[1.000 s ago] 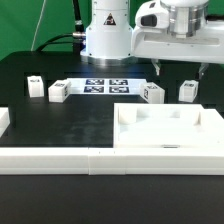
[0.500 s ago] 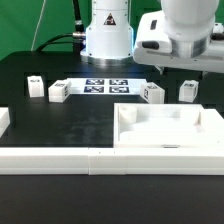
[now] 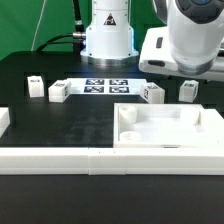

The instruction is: Assemble one leg

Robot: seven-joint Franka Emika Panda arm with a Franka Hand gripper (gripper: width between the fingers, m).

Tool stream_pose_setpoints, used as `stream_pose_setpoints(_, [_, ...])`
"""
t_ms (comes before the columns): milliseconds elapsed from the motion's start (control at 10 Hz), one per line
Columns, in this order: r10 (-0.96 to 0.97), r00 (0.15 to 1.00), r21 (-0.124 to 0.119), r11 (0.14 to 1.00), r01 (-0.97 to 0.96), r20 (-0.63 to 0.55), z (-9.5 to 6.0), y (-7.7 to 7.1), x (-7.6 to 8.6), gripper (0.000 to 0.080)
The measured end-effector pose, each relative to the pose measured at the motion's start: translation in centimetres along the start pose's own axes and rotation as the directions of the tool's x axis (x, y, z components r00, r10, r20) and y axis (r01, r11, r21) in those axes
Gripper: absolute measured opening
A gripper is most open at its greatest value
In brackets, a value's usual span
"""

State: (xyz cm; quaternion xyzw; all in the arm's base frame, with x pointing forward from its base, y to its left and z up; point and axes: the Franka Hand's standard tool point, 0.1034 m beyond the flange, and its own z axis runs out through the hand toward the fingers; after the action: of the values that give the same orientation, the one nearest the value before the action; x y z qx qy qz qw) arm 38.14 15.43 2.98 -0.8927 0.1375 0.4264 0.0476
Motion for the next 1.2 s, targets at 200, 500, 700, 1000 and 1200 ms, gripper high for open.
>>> stream_pose_setpoints(200, [-0.001, 1.0, -0.004, 1.0, 0.001, -0.012, 1.0, -0.3, 0.5, 0.0649])
stream_pose_setpoints(500, [0.001, 1.0, -0.009, 1.0, -0.001, -0.011, 2.0, -0.2, 0.6, 0.0649])
stream_pose_setpoints(700, [0.001, 1.0, -0.01, 1.0, -0.001, -0.011, 2.0, -0.2, 0.6, 0.055])
stream_pose_setpoints(1000, [0.001, 1.0, -0.01, 1.0, -0.001, -0.011, 2.0, -0.2, 0.6, 0.0287])
stream_pose_setpoints(1200, [0.001, 1.0, -0.01, 1.0, -0.001, -0.011, 2.0, -0.2, 0.6, 0.0287])
